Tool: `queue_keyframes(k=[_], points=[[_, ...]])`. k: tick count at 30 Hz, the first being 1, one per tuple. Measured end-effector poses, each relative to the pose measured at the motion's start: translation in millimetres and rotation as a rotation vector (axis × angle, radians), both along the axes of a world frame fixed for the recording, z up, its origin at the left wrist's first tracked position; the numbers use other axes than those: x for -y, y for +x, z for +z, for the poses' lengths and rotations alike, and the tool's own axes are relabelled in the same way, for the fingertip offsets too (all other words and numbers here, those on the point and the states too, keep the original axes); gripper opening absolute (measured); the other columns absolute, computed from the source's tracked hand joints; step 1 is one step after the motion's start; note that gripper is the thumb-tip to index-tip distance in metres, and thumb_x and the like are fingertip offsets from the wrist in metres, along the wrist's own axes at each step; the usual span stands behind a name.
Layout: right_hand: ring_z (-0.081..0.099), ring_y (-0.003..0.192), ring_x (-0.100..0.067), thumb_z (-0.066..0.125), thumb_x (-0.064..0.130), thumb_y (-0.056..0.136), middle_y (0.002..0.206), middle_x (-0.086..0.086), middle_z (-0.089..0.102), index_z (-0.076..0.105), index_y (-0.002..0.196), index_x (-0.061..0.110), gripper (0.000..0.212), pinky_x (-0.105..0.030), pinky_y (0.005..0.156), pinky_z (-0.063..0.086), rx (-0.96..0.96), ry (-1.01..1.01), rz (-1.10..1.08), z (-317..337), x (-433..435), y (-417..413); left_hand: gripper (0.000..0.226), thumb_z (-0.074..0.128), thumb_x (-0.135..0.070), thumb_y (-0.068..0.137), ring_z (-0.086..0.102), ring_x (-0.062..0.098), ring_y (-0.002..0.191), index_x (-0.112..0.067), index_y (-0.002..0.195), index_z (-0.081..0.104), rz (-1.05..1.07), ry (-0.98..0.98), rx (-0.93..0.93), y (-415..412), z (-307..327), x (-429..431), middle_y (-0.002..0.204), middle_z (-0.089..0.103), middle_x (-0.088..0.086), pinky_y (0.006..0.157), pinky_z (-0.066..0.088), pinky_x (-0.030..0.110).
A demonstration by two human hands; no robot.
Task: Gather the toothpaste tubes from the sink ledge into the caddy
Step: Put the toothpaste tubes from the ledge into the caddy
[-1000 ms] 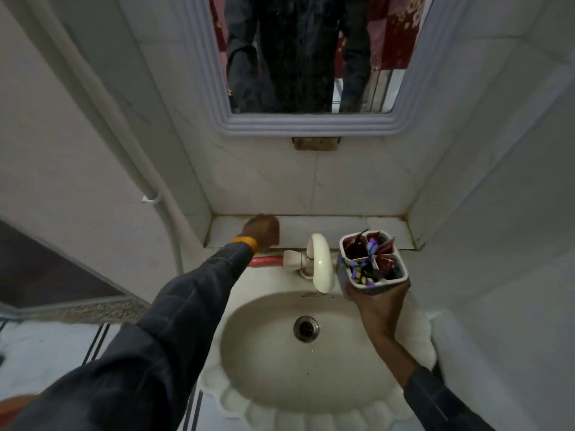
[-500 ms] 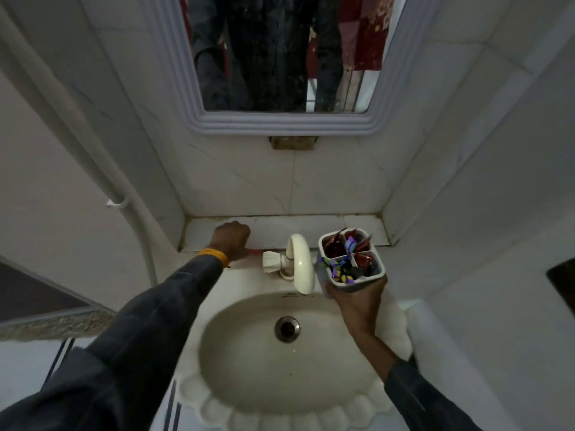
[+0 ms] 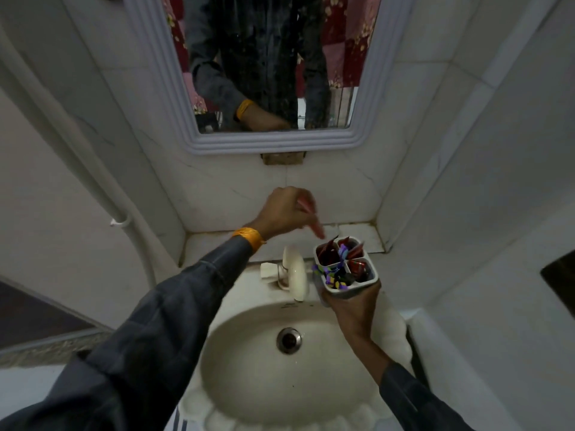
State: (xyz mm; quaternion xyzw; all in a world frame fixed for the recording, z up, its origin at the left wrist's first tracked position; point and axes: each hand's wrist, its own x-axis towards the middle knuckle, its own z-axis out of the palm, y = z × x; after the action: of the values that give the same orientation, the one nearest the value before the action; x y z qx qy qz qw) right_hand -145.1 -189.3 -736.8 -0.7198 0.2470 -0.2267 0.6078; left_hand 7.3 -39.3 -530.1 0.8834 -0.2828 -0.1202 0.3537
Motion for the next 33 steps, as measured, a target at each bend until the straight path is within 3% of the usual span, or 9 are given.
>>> queue_keyframes(k=[6, 10, 12, 14, 18, 23, 27, 30, 33], points=[[0.062, 0.117, 0.025, 0.106, -0.003, 0.054, 0.135, 0.011, 0.065, 0.048, 0.144, 0.015, 0.109, -0.004, 0.096, 0.053, 0.040, 0.053, 0.006, -11.6, -2.0, -3.0, 0.024, 0.078, -0.024, 0.074, 0.069, 0.014, 0.084, -0.021, 0.098, 0.075, -0.347, 0.102, 0.217, -35.2, 4.8, 67.5, 0.098, 0.076, 0.001, 0.075, 0.054, 0.026], [0.051, 0.128, 0.026, 0.092, 0.084, 0.047, 0.148, 0.004, 0.056, 0.041, 0.159, 0.008, 0.145, 0.006, 0.099, 0.040, -0.069, 0.041, 0.027, -25.7, -0.2, -1.7, 0.028, 0.078, -0.022, 0.074, 0.066, 0.021, 0.091, -0.019, 0.101, 0.074, -0.397, 0.217, 0.272, -46.2, -6.4, 87.0, 0.101, 0.075, 0.005, 0.079, 0.054, 0.031], [0.055, 0.138, 0.006, 0.084, 0.094, 0.047, 0.151, 0.006, 0.054, 0.039, 0.161, 0.014, 0.146, 0.004, 0.103, 0.040, -0.117, 0.006, 0.017, -37.7, 1.3, -1.8, 0.027, 0.077, -0.022, 0.075, 0.065, 0.024, 0.093, -0.019, 0.102, 0.073, -0.395, 0.261, 0.286, -47.1, -15.8, 90.9, 0.100, 0.074, 0.006, 0.076, 0.051, 0.029], [0.057, 0.140, -0.007, 0.088, 0.089, 0.049, 0.152, 0.008, 0.054, 0.040, 0.161, 0.014, 0.143, 0.002, 0.104, 0.041, -0.114, -0.019, 0.019, -38.6, 2.0, -0.9, 0.023, 0.075, -0.021, 0.077, 0.064, 0.026, 0.092, -0.018, 0.099, 0.073, -0.382, 0.289, 0.303, -48.1, -24.8, 93.0, 0.098, 0.073, 0.008, 0.070, 0.045, 0.026], [0.058, 0.139, -0.006, 0.090, 0.088, 0.047, 0.151, 0.006, 0.054, 0.040, 0.160, 0.012, 0.145, 0.003, 0.102, 0.041, -0.120, -0.025, 0.023, -32.9, 1.3, -1.2, 0.025, 0.074, -0.020, 0.077, 0.064, 0.022, 0.089, -0.019, 0.102, 0.071, -0.388, 0.287, 0.303, -49.4, -37.6, 94.9, 0.095, 0.074, 0.002, 0.071, 0.048, 0.028], [0.047, 0.127, 0.033, 0.104, 0.040, 0.053, 0.147, 0.004, 0.053, 0.039, 0.157, 0.009, 0.127, 0.007, 0.099, 0.039, -0.107, -0.015, 0.053, -26.3, 2.3, -2.1, 0.034, 0.082, -0.024, 0.073, 0.069, 0.016, 0.082, -0.017, 0.104, 0.071, -0.378, 0.205, 0.217, -43.9, -38.9, 96.4, 0.094, 0.076, -0.001, 0.074, 0.056, 0.028], [0.054, 0.126, 0.026, 0.107, 0.026, 0.053, 0.143, 0.012, 0.056, 0.039, 0.155, 0.013, 0.123, 0.001, 0.100, 0.047, -0.099, 0.024, 0.032, -28.3, 4.1, -1.5, 0.022, 0.080, -0.027, 0.077, 0.070, 0.014, 0.081, -0.017, 0.095, 0.074, -0.349, 0.202, 0.208, -37.6, -40.5, 88.3, 0.092, 0.077, 0.000, 0.075, 0.058, 0.030], [0.050, 0.127, 0.028, 0.100, 0.054, 0.052, 0.142, 0.019, 0.052, 0.038, 0.154, 0.017, 0.125, 0.007, 0.099, 0.040, -0.128, -0.012, 0.044, -30.7, 0.5, -1.2, 0.020, 0.077, -0.034, 0.078, 0.067, 0.015, 0.075, -0.016, 0.087, 0.077, -0.353, 0.227, 0.215, -44.3, -41.0, 87.4, 0.086, 0.076, 0.000, 0.073, 0.058, 0.032], [0.055, 0.139, -0.005, 0.071, 0.102, 0.052, 0.151, 0.000, 0.054, 0.041, 0.159, 0.009, 0.144, 0.010, 0.101, 0.031, -0.197, -0.038, 0.005, -54.4, 0.9, 3.5, 0.020, 0.076, -0.032, 0.078, 0.064, 0.020, 0.073, -0.013, 0.086, 0.077, -0.379, 0.328, 0.240, -59.6, -49.1, 96.3, 0.086, 0.073, 0.006, 0.065, 0.052, 0.031]])
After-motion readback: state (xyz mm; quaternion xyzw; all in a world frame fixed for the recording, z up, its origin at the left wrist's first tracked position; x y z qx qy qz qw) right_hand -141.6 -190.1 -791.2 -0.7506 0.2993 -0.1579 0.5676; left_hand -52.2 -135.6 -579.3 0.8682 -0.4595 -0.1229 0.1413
